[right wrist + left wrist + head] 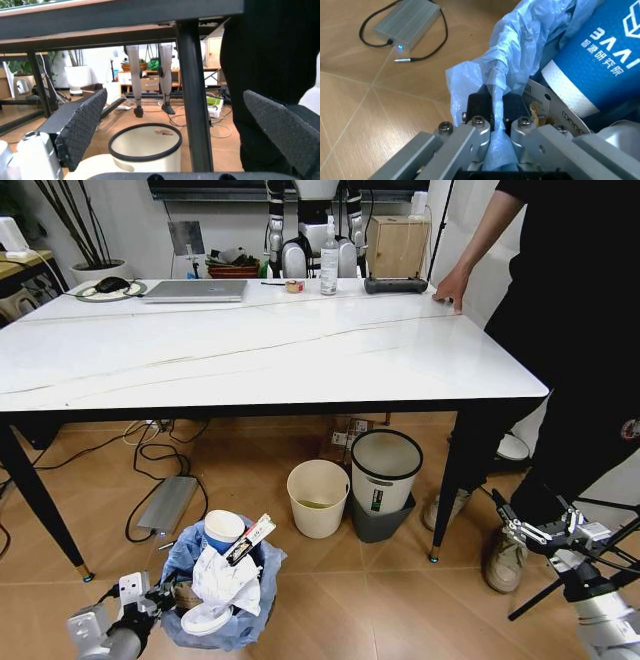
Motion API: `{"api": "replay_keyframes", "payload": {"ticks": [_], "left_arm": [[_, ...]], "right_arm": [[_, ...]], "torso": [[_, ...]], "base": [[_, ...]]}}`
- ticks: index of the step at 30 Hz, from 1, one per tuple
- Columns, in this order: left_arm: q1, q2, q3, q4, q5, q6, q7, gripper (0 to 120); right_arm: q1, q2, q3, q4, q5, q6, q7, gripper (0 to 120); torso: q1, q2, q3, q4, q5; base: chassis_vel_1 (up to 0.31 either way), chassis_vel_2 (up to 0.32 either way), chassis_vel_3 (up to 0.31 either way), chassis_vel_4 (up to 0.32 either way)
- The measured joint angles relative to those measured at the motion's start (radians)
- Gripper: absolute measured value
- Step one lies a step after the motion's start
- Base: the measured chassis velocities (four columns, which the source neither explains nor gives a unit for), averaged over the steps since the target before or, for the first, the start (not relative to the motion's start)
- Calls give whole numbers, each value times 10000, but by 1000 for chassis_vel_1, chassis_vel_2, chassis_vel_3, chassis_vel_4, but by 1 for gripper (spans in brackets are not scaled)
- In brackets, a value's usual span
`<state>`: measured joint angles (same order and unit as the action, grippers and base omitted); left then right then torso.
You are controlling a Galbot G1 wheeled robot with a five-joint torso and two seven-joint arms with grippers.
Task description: Pick up the trash bin and place the trash from the table into it.
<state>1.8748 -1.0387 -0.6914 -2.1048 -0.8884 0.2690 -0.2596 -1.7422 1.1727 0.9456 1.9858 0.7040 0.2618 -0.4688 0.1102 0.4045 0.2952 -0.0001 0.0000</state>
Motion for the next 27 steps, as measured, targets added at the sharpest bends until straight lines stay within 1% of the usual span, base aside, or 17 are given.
{"api": "replay_keyframes", "payload": {"ticks": [9, 16, 18, 27], "left_arm": [[-105, 12, 8, 116, -27, 1, -2, 0], [-241, 18, 61, 253, -39, 29, -10, 0], [-252, 18, 67, 272, -39, 33, -9, 0], [-405, 2, 154, 459, -30, 53, -6, 0]], "right_arm": [[0, 0, 0, 0, 0, 0, 0, 100], [0, 0, 0, 0, 0, 0, 0, 100], [1, 0, 0, 0, 0, 0, 0, 100], [0, 0, 0, 0, 0, 0, 0, 100]], "torso": [[-108, -302, -197, 0, 0], [-209, -644, -436, 0, 0], [-221, -676, -456, 0, 0], [-339, -1033, -697, 0, 0]], "base": [[0, 0, 0, 0], [0, 0, 0, 0], [0, 0, 0, 0], [0, 0, 0, 0]]}}
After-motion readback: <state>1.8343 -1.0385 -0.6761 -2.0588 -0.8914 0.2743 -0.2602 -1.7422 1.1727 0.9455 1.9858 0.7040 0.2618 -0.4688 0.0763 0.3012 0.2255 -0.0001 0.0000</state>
